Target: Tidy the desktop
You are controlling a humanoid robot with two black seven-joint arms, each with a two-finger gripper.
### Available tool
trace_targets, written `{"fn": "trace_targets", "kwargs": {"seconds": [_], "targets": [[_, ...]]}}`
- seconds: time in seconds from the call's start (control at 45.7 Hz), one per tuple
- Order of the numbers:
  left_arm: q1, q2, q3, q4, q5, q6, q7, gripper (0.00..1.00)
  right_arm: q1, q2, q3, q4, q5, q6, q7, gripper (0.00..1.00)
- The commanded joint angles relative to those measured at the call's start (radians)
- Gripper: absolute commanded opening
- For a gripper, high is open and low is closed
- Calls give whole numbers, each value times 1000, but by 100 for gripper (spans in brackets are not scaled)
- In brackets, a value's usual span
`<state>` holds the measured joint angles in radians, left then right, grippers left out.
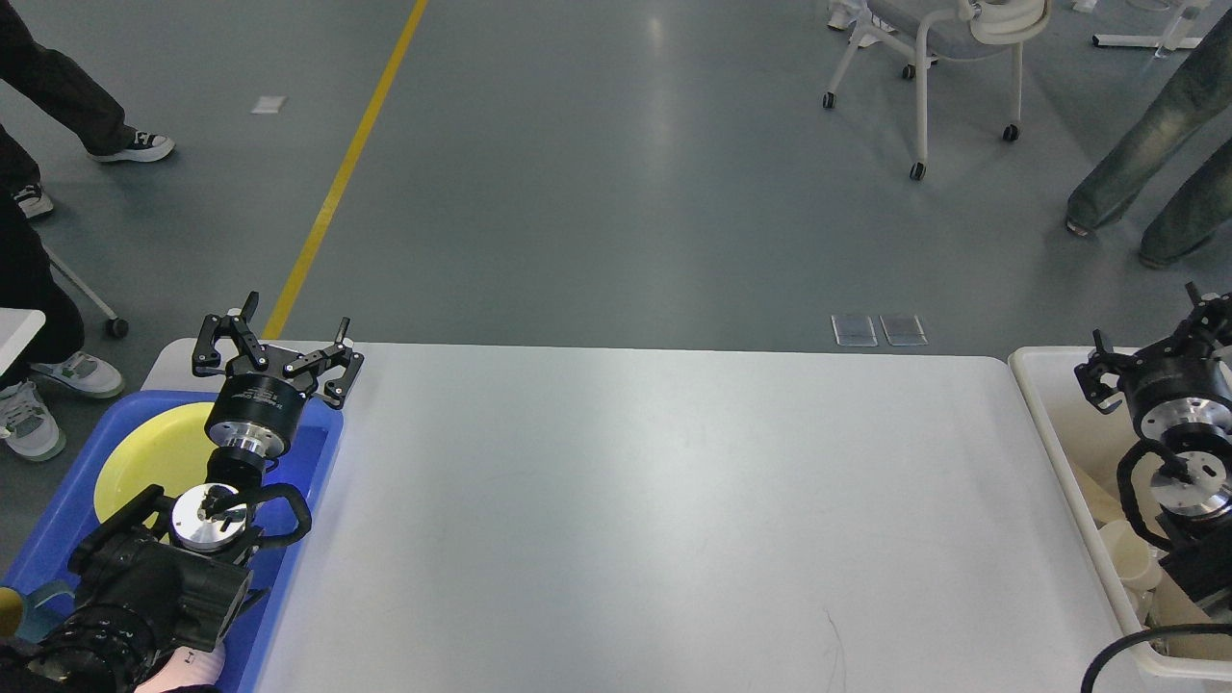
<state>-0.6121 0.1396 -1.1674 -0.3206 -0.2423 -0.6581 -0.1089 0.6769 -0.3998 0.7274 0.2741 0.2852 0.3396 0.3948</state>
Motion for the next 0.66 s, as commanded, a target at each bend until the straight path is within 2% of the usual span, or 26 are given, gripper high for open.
{"fn": "trace_targets", "kwargs": {"seconds": [0.0,0.066,0.263,0.635], "targets": [[0,-1,0,0,0,0,0,100,-3,52,1,34,-1,51,76,100],[0,-1,0,0,1,0,0,100,-2,93,-5,34,-3,53,98,100],[0,-2,0,0,0,0,0,100,-3,174,-11,16,-18,32,99,100],[0,-2,0,0,1,0,0,100,-5,185,-13,19,-20,24,99,100]]}}
